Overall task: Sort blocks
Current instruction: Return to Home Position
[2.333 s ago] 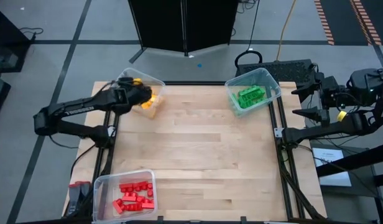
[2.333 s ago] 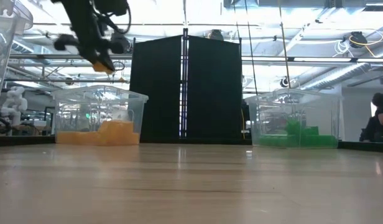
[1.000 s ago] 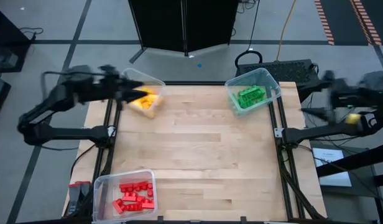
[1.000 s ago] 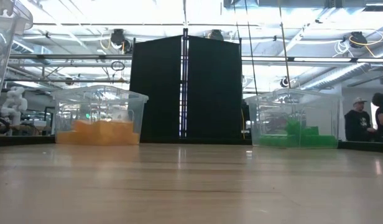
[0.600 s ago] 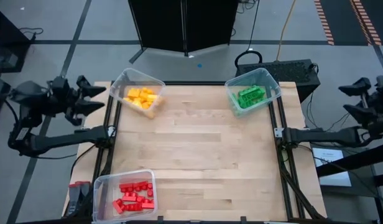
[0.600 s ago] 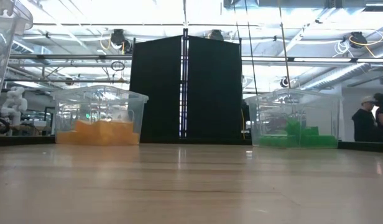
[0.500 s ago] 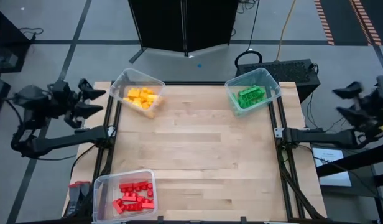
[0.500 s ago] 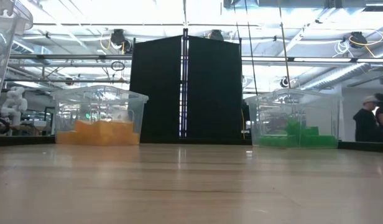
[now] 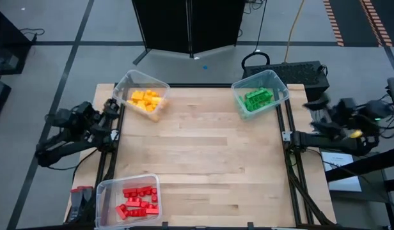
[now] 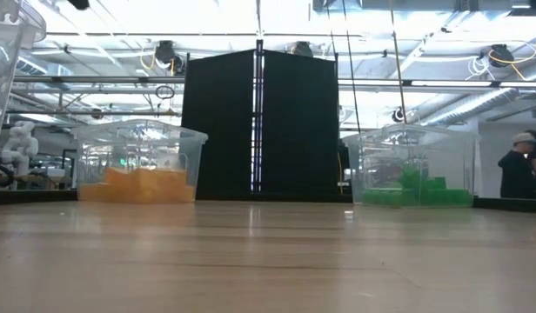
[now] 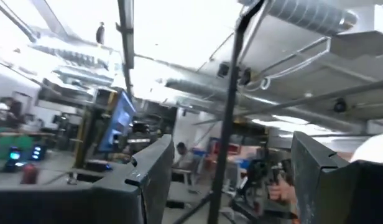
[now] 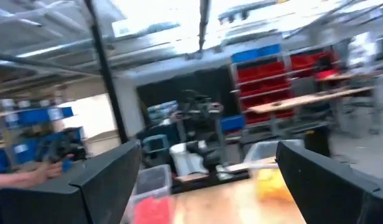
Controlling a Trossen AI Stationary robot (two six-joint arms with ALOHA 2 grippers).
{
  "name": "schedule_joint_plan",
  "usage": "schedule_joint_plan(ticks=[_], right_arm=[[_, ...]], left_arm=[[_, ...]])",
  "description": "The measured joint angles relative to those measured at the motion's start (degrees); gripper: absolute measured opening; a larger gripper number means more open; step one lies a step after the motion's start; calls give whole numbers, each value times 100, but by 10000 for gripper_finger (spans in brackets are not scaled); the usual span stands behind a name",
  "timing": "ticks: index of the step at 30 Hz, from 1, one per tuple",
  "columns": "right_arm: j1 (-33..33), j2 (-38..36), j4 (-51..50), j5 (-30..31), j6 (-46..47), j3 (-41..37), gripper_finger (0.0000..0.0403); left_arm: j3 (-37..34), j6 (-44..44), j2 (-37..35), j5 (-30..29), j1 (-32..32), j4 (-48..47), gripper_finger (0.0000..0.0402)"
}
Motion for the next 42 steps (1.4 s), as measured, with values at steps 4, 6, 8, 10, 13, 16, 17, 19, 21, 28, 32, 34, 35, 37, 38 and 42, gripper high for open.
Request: schedule_joint_plan(ticks=[4,6,8,10,13,16,17,19,21,28,32,34,35,37,38,42], right_arm=[[1,18,955,-419,234,-813,368],[1,4,1489,-508,373,-1250,368],[3,8,1902,-539,482,-1663,368],[3,4,2338,-542,585,-1971,368],[3,3,2568,-541,664,-2360,368],[3,4,2913,-540,719,-2672,368],[5,2,3020,-541,719,-2751,368],[5,2,3132,-541,696,-2946,368],[5,4,3155,-541,585,-3062,368],[9,2,3190,-1009,-207,-3425,368],[9,2,3086,-950,-271,-3753,368],[9,2,3102,-948,-267,-3934,368],[9,2,3115,-946,-268,-4020,368],[9,2,3141,-947,-269,-4220,368],[9,2,3186,-944,-271,-4315,368],[9,2,3844,-944,-315,-4754,368]], left_arm=[[-597,-184,-63,37,-224,685,208],[-798,-188,-23,-18,-390,838,208],[-963,-163,12,-120,-589,957,208],[-1062,-46,45,-251,-826,983,208],[-1224,269,99,-499,-1223,951,208],[-1465,471,167,-1234,-1617,951,208],[-1552,533,217,-1510,-1750,924,208],[-1720,718,329,-2001,-2015,918,208],[-1842,928,395,-2423,-2262,933,208],[-2020,1612,529,-3255,-2826,511,208],[-2020,1444,530,-3388,-2994,85,208],[-2020,1340,532,-3388,-3067,-84,208],[-2020,1311,532,-3389,-3107,-112,208],[-2020,1306,532,-3390,-3201,-223,208],[-2020,1306,536,-3390,-3241,-297,208],[-2022,1304,536,-3414,-3359,-344,208]])
